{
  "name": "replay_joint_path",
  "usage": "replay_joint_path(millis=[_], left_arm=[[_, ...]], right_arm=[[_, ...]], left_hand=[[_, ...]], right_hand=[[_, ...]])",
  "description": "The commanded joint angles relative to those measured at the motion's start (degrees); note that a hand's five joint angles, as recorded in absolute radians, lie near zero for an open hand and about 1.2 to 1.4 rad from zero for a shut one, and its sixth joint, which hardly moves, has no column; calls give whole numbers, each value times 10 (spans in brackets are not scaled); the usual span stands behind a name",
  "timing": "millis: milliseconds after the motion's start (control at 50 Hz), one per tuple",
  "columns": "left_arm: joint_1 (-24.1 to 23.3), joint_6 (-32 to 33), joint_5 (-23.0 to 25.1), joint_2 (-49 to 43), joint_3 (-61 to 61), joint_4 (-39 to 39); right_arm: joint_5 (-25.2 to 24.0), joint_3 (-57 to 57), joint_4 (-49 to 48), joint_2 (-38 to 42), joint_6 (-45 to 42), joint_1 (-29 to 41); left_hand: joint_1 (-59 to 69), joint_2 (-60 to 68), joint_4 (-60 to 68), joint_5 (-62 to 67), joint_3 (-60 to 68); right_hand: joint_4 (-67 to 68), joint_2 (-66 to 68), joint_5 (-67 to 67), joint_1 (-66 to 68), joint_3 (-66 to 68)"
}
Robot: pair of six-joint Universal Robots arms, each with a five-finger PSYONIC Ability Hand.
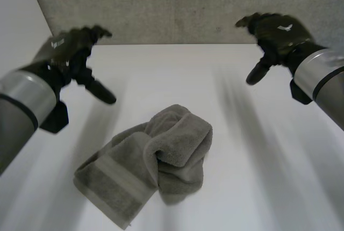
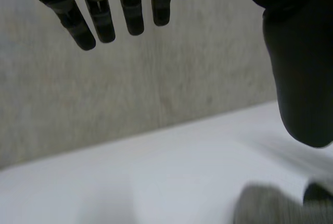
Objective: Fold the towel.
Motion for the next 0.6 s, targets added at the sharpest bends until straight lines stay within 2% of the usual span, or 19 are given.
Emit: replay_joint_path(millis=[20, 100, 180, 220, 400, 440, 460, 480, 500, 520, 540, 560, 600], left_arm=[[43, 30, 0, 2, -116, 13], [61, 59, 8, -2, -190, 40], [51, 62, 17, -4, -221, 53], [26, 61, 32, -6, -234, 59], [-22, 62, 39, -69, -233, 80], [-29, 65, 37, -111, -227, 96], [-29, 65, 37, -111, -227, 96], [-29, 66, 36, -130, -224, 104], [-29, 66, 34, -146, -218, 114], [-29, 66, 34, -146, -218, 114], [-29, 66, 32, -160, -211, 123], [-29, 66, 32, -160, -211, 124], [-30, 67, 14, -178, -190, 143]], right_arm=[[-101, -23, 54, 63, -87, 6], [-148, -48, 78, 115, -124, 11], [-178, -67, 89, 144, -140, 21], [-205, -88, 103, 176, -155, 31], [-212, -145, 159, 266, -226, 58], [-210, -157, 180, 292, -267, 67], [-210, -157, 181, 292, -267, 67], [-209, -158, 187, 302, -285, 72], [-208, -160, 194, 309, -298, 78], [-208, -160, 195, 310, -298, 78], [-208, -163, 200, 316, -309, 85], [-208, -163, 200, 316, -309, 85], [-207, -178, 200, 315, -308, 91]], left_hand=[[-30, -25, -23, -112, -19], [-25, -20, -18, -107, -14], [-25, -20, -18, -107, -14], [-26, -22, -20, -109, -16], [-28, -23, -22, -110, -18], [-21, -17, -15, -104, -11], [-21, -17, -15, -104, -11], [19, 23, 25, -64, 29], [117, 122, 124, 35, 128], [118, 123, 125, 36, 129], [252, 256, 258, 169, 262], [253, 257, 259, 171, 263], [631, 636, 638, 549, 641]], right_hand=[[-44, -44, -30, -29, -39], [-44, -44, -30, -29, -39], [-44, -44, -30, -29, -39], [-44, -44, -30, -29, -39], [27, 28, 42, 42, 32], [116, 116, 130, 131, 121], [116, 117, 131, 131, 122], [165, 165, 179, 180, 170], [238, 239, 253, 253, 244], [239, 240, 254, 254, 244], [377, 378, 392, 392, 383], [379, 379, 393, 394, 384], [654, 655, 669, 669, 660]])
